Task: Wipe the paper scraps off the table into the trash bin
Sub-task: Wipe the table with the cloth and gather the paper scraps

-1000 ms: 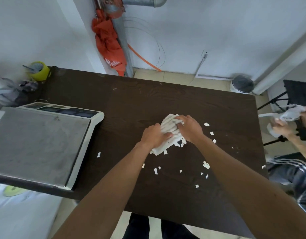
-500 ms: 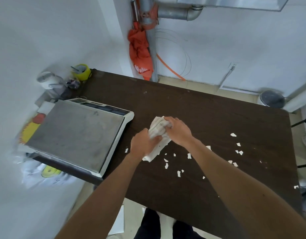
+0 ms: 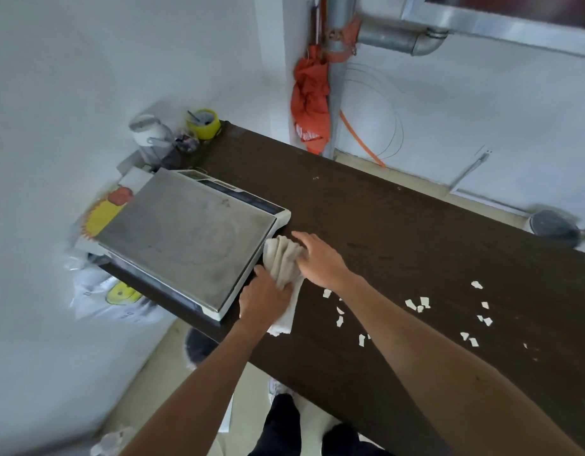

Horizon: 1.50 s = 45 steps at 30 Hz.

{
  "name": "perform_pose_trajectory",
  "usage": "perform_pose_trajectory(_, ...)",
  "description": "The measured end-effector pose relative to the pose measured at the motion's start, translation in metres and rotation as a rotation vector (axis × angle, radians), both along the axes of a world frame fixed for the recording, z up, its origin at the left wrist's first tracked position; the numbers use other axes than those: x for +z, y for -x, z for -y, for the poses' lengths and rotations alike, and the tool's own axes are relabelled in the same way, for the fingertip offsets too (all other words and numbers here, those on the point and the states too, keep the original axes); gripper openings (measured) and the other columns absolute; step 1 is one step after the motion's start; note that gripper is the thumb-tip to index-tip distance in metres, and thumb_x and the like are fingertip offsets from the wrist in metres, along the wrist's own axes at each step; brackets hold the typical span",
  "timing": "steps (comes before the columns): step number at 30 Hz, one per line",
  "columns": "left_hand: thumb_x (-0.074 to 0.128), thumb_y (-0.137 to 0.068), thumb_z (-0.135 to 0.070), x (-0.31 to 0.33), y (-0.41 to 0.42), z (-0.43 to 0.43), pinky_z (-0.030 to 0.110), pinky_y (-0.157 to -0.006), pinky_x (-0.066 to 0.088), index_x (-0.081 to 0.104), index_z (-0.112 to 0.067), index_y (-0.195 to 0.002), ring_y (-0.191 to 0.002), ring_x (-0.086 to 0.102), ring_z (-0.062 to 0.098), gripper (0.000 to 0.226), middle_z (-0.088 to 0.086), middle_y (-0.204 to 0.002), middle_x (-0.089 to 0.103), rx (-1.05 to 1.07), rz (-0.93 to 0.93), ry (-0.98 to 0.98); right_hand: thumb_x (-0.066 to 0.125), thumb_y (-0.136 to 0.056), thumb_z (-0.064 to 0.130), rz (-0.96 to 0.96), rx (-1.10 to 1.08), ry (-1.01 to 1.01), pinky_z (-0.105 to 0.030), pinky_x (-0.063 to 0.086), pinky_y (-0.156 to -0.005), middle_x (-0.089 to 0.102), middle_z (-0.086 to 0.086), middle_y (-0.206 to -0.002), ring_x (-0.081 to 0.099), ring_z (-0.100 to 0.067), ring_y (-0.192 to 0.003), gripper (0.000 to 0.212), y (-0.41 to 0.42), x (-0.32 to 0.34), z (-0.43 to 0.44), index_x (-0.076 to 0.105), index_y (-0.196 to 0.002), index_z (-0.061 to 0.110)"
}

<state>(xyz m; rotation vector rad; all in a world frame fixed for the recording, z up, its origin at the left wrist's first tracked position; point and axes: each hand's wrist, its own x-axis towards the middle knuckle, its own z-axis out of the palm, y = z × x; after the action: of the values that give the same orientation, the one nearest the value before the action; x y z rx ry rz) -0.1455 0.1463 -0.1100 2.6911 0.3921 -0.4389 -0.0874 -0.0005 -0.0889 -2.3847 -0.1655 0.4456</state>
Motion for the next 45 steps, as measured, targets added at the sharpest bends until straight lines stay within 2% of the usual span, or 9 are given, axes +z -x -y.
perform_pose_trajectory(4,0.058,-0.094,-0.05,-0.005,0.002,0.001,0.042,-0.081,0.053,0.03,-0.002,-0.136,-0.102,0.069,0.035,0.069,0.013,-0.113,0.066,0.06,0.034,-0.016,0.038,-0.1,0.045,0.002,-0.161,-0.035,-0.039,0.042,-0.103,0.052,0.005,-0.141,0.051,-0.015,-0.128,0.049,0.007,0.006,0.01,0.036,-0.147,0.031)
perform_pose_trajectory(8,0.05,-0.098,-0.05,-0.013,0.001,0.009,0.039,-0.085,0.053,0.014,-0.002,-0.153,-0.106,0.068,0.032,0.082,0.014,-0.125,0.062,-0.08,0.059,-0.114,0.023,-0.098,0.059,-0.015,-0.394,-0.181,-0.039,0.039,-0.105,0.056,0.011,-0.136,0.052,-0.01,-0.124,0.055,0.038,0.012,0.043,0.04,-0.144,0.034)
perform_pose_trajectory(11,0.049,-0.099,-0.051,-0.016,-0.005,0.013,0.044,-0.088,0.051,0.013,-0.005,-0.155,-0.11,0.065,0.036,0.081,0.017,-0.132,0.057,-0.136,0.055,-0.076,0.018,-0.095,0.068,-0.032,-0.535,-0.222,-0.044,0.047,-0.099,0.065,0.013,-0.118,0.064,-0.01,-0.107,0.058,0.069,0.003,0.079,0.043,-0.139,0.04)
perform_pose_trajectory(15,0.05,-0.098,-0.05,-0.019,-0.006,0.031,0.044,-0.088,0.052,0.015,-0.005,-0.155,-0.11,0.066,0.037,0.08,0.017,-0.131,0.058,-0.222,0.074,-0.086,0.026,-0.098,0.064,-0.07,-0.696,-0.256,-0.046,0.056,-0.083,0.071,0.009,-0.087,0.069,-0.011,-0.067,0.047,0.111,-0.005,0.132,0.051,-0.131,0.042)
perform_pose_trajectory(22,0.052,-0.098,-0.048,-0.023,0.003,0.08,0.044,-0.089,0.053,0.023,-0.004,-0.151,-0.107,0.067,0.039,0.074,0.017,-0.13,0.06,-0.306,0.082,-0.011,0.034,-0.101,0.055,-0.059,-0.914,-0.311,-0.047,0.058,-0.073,0.071,0.002,-0.075,0.066,-0.022,-0.055,0.037,0.187,-0.016,0.196,0.056,-0.127,0.039)
perform_pose_trajectory(31,0.045,-0.101,-0.052,-0.027,0.04,0.152,0.042,-0.087,0.054,0.021,-0.002,-0.153,-0.104,0.069,0.036,0.076,0.017,-0.128,0.062,-0.434,0.079,-0.082,0.033,-0.102,0.052,-0.08,-0.976,-0.178,-0.045,0.055,-0.074,0.07,0.007,-0.071,0.066,-0.014,-0.055,0.036,0.267,-0.035,0.238,0.059,-0.124,0.041)
perform_pose_trajectory(38,0.044,-0.102,-0.052,-0.028,0.064,0.195,0.043,-0.086,0.054,0.019,-0.001,-0.154,-0.104,0.069,0.037,0.077,0.018,-0.129,0.061,-0.444,0.073,-0.071,0.034,-0.101,0.056,-0.126,-0.861,-0.184,-0.044,0.055,-0.077,0.07,0.008,-0.076,0.067,-0.012,-0.061,0.037,0.275,-0.042,0.248,0.058,-0.125,0.041)
perform_pose_trajectory(42,0.046,-0.102,-0.049,-0.027,0.063,0.199,0.045,-0.089,0.051,0.018,-0.001,-0.153,-0.108,0.066,0.041,0.075,0.019,-0.131,0.06,-0.442,0.061,-0.04,0.034,-0.094,0.064,-0.113,-0.836,-0.143,-0.042,0.053,-0.089,0.07,0.015,-0.098,0.068,-0.011,-0.089,0.041,0.263,-0.044,0.251,0.059,-0.119,0.044)
perform_pose_trajectory(45,0.048,-0.101,-0.048,-0.022,0.056,0.188,0.047,-0.093,0.049,0.019,-0.003,-0.152,-0.111,0.064,0.042,0.074,0.02,-0.132,0.06,-0.393,0.065,0.029,0.038,-0.097,0.056,-0.098,-0.813,-0.113,-0.04,0.05,-0.091,0.068,0.015,-0.103,0.066,-0.013,-0.093,0.034,0.25,-0.039,0.248,0.061,-0.116,0.04)
